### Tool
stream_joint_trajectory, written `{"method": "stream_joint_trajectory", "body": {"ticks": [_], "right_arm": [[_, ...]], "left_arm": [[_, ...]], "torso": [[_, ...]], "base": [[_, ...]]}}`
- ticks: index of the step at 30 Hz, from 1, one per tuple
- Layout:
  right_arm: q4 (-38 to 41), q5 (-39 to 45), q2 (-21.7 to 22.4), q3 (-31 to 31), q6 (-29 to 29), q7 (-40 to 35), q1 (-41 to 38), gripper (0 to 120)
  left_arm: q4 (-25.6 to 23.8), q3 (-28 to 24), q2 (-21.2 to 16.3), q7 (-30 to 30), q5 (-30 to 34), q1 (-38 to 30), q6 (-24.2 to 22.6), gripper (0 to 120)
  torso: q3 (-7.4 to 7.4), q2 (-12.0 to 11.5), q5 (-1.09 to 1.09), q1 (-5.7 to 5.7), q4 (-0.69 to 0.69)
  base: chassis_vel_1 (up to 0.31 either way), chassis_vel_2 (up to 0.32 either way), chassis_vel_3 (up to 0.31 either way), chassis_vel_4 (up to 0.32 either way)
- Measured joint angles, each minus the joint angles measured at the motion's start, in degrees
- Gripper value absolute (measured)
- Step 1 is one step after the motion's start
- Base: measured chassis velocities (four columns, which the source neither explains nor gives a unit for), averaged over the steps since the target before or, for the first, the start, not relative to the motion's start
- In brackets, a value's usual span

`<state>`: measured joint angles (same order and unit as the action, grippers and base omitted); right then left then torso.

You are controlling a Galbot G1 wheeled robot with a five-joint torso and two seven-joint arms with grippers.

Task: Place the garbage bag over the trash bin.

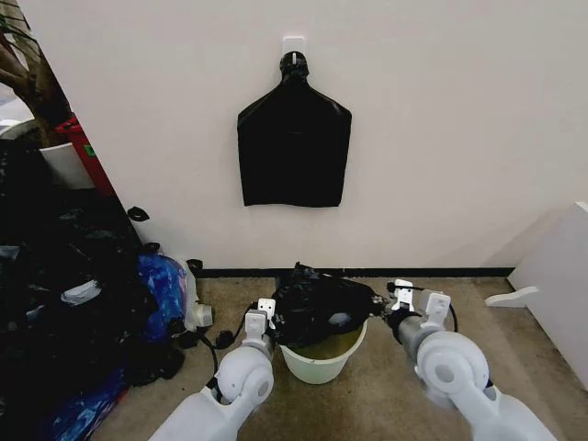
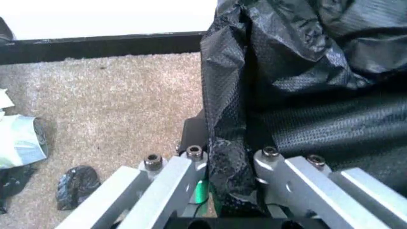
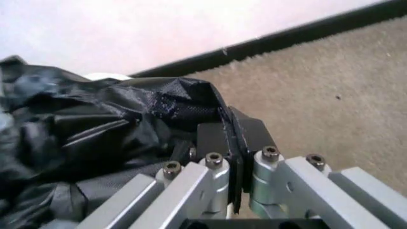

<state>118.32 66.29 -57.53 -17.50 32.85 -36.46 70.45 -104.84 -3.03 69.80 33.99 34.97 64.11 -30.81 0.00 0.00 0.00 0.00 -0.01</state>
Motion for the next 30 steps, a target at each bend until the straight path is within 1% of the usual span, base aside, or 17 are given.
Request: {"method": "stream_joint_trajectory", "body": {"ticks": [3, 9, 12, 13, 14, 16, 18, 19, 21, 22, 26, 29, 30], "right_arm": [[-1.9, 0.2, 0.1, -0.7, 0.7, 1.6, -0.3, 0], [-8.2, -2.7, 0.5, -1.5, 4.9, 11.9, -1.1, 0], [-9.3, -3.7, 0.5, -1.7, 5.5, 14.1, -1.2, 0], [-11.4, -5.8, 0.5, -1.9, 6.3, 19.0, -1.2, 0], [-12.5, -7.0, 0.5, -2.0, 6.4, 21.6, -1.2, 0], [-13.1, -7.7, 0.5, -2.0, 6.5, 23.0, -1.2, 0], [-15.7, -10.8, 0.5, -2.0, 6.5, 29.2, -1.1, 0], [-16.8, -12.5, 0.6, -2.0, 6.3, 32.1, -1.1, 0], [-18.9, -17.2, 0.5, -1.9, 4.1, 38.5, -0.8, 0], [-18.9, -17.2, 0.5, -1.9, 4.1, 38.5, -0.8, 0], [-20.4, -21.6, 0.4, -1.7, 1.0, 44.2, -0.5, 0], [-20.0, -22.0, 0.4, -1.8, 0.7, 43.5, -0.5, 1], [-19.2, -21.3, 0.5, -1.9, 0.6, 42.3, -0.4, 7]], "left_arm": [[-0.3, 0.3, -0.1, -0.4, -0.2, 0.4, 0.2, 7], [-1.1, 1.2, -0.3, -1.4, -0.6, 1.4, 0.8, 7], [-1.3, 1.4, -0.4, -1.6, -0.7, 1.7, 0.8, 7], [-1.5, 1.7, -0.5, -2.0, -0.8, 2.0, 1.0, 7], [-1.6, 1.9, -0.6, -2.2, -0.9, 2.3, 1.1, 7], [-1.7, 2.0, -0.6, -2.3, -0.9, 2.4, 1.2, 7], [-1.8, 2.3, -0.6, -2.6, -1.1, 2.8, 1.5, 7], [-1.8, 2.4, -0.7, -2.8, -1.2, 2.9, 1.6, 7], [-2.0, 2.6, -0.8, -3.0, -1.2, 3.1, 1.7, 7], [-2.0, 2.6, -0.8, -3.0, -1.2, 3.1, 1.7, 7], [-2.0, 2.8, -0.8, -3.2, -1.2, 3.2, 1.8, 7], [-2.0, 2.8, -0.8, -3.2, -1.3, 3.2, 1.9, 7], [-2.0, 2.8, -0.8, -3.2, -1.4, 3.2, 1.9, 7]], "torso": [[0.0, 0.0, 0.0, 0.0, 0.0], [0.0, 0.0, 0.0, 0.0, 0.0], [0.0, 0.0, 0.0, 0.0, 0.01], [0.0, 0.0, 0.0, 0.0, 0.0], [0.0, 0.0, 0.0, 0.0, 0.0], [0.0, 0.0, 0.0, 0.0, 0.01], [0.0, 0.0, -0.01, 0.0, 0.01], [0.0, 0.0, -0.01, 0.0, 0.0], [0.0, 0.0, 0.0, 0.0, 0.0], [0.0, 0.0, 0.0, 0.0, 0.0], [0.0, 0.0, 0.0, 0.0, 0.01], [0.0, 0.0, 0.01, 0.0, 0.01], [0.0, 0.0, 0.04, 0.0, 0.01]], "base": [[0.0, 0.0, 0.0, 0.0], [0.0, 0.0, 0.0, 0.0], [0.0, 0.0, 0.0, 0.0], [0.0, 0.0, 0.0, 0.0], [0.0, 0.0, 0.0, 0.0], [0.0, 0.0, 0.0, 0.0], [0.0, 0.0, 0.0, 0.0], [0.0, 0.0, 0.0, 0.0], [0.0, 0.0, 0.0, 0.0], [0.0, 0.0, 0.0, 0.0], [0.0, 0.0, 0.0, 0.0], [0.0, 0.0, 0.0, 0.0], [0.0, 0.0, 0.0, 0.0]]}}
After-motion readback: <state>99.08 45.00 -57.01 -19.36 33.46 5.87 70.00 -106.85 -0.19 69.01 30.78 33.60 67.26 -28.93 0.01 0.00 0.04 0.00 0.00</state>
